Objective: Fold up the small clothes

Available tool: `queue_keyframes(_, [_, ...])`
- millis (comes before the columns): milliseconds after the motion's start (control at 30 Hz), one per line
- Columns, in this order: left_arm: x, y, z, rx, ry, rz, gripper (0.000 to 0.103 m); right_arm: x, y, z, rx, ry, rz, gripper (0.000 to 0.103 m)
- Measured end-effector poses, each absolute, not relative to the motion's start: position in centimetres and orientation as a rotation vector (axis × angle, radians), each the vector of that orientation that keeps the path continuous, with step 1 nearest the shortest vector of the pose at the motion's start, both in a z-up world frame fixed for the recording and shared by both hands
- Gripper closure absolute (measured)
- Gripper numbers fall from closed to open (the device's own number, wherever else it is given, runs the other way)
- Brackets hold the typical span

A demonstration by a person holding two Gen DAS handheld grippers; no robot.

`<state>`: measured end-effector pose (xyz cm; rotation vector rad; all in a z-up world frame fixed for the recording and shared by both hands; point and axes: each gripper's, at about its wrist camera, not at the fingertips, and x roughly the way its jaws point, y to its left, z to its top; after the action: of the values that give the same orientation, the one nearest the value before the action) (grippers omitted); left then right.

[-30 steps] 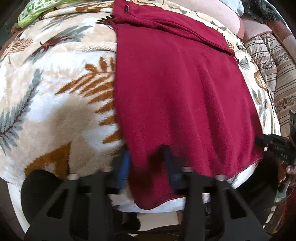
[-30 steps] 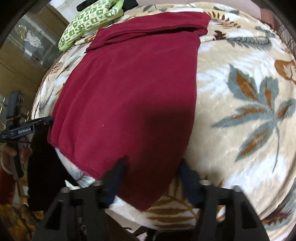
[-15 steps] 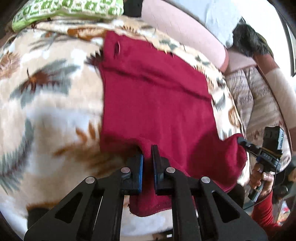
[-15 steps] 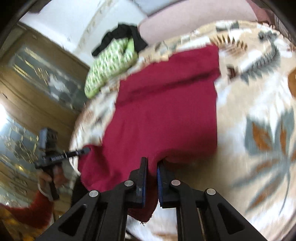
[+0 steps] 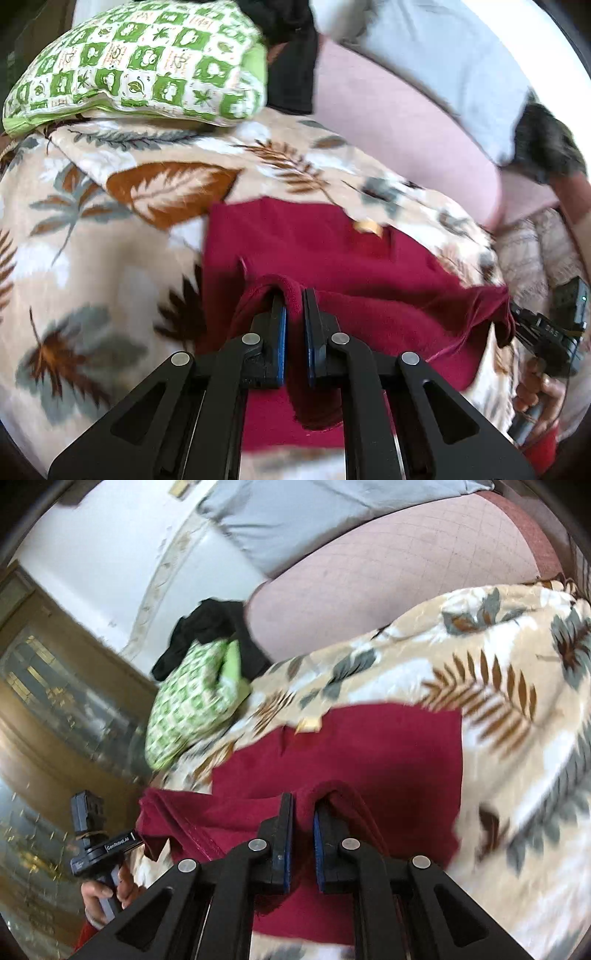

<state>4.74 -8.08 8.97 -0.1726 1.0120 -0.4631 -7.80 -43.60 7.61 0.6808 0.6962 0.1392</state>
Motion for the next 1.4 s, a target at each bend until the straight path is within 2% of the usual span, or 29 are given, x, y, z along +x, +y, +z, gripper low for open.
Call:
queue_keyframes(100, [8.2, -7.8, 6.7, -0.249, 1.096, -0.435, 0.096, -4.2, -45.9, 5.0, 0.761, 0.747, 0.038, 0.094])
queue_keyframes(167, [9.4, -7.1, 6.0, -0.318, 1.121, -0.462, 0.091, -2.7, -47.3, 3.2, 0.801, 0.782, -0.016, 0.091])
queue_keyframes(200, [9.7, -6.6, 6.1, -0.342, 1.12, -0.481, 0.086, -2.5, -47.9, 2.9, 0.81, 0.774, -0.024, 0.089])
queue_keyframes(233, [9.7, -6.3, 6.4, -0.347, 1.106, -0.481, 0.067, -2.7, -48.3, 3.0, 0.813, 0.75, -0.037, 0.078])
queue_keyframes(267, [9.5, -5.8, 7.0, -0.337, 1.075, -0.466, 0.044, -3.4, -48.8, 3.6, 0.809, 0.707, -0.058, 0.056])
queue_keyframes(300, [9.3, -5.4, 7.8, -0.328, 1.042, -0.451, 0.036, -4.3, -49.4, 4.3, 0.813, 0.661, -0.072, 0.049])
queue_keyframes(333, [9.1, -5.0, 8.5, -0.335, 1.013, -0.449, 0.032, -5.1, -49.7, 4.9, 0.817, 0.629, -0.07, 0.046])
queue_keyframes(433, [8.5, -4.6, 10.1, -0.329, 0.979, -0.478, 0.032, -6.5, -49.0, 6.7, 0.737, 0.643, -0.031, 0.046])
queue_keyframes(567, [7.7, -6.5, 10.1, -0.268, 0.966, -0.504, 0.032, -6.5, -44.7, 8.1, 0.496, 0.701, 0.031, 0.048])
queue_keyframes(700, [8.1, -10.4, 7.5, -0.167, 1.012, -0.483, 0.032, -3.7, -41.8, 7.0, 0.347, 0.753, 0.006, 0.051])
queue_keyframes(833, [10.0, -12.1, 4.4, -0.084, 1.046, -0.358, 0.032, -0.3, -41.8, 5.1, 0.213, 0.794, -0.238, 0.051])
queue_keyframes(967, [11.3, -11.0, 2.9, -0.153, 1.087, -0.361, 0.033, -0.2, -43.2, 4.7, 0.299, 0.782, -0.213, 0.051])
queue_keyframes(1133, [11.4, -10.9, 3.5, -0.124, 1.078, -0.378, 0.033, 1.4, -43.6, 4.3, 0.224, 0.804, -0.198, 0.05])
queue_keyframes(1167, [11.6, -11.1, 3.4, -0.117, 1.091, -0.375, 0.033, 2.3, -43.8, 3.8, 0.258, 0.832, -0.152, 0.06])
queue_keyframes(1200, [11.8, -11.2, 3.4, -0.108, 1.099, -0.372, 0.033, 3.0, -43.7, 3.6, 0.269, 0.85, -0.134, 0.075])
queue_keyframes(1233, [11.8, -11.3, 3.4, -0.104, 1.096, -0.37, 0.033, 3.4, -43.5, 3.8, 0.247, 0.861, -0.145, 0.097])
queue_keyframes(1333, [11.8, -11.1, 3.6, -0.11, 1.083, -0.365, 0.033, 3.2, -43.2, 5.8, 0.157, 0.782, -0.204, 0.097])
queue_keyframes(1400, [11.8, -10.7, 3.6, -0.126, 1.083, -0.355, 0.033, 3.6, -44.1, 5.3, 0.14, 0.798, -0.294, 0.097])
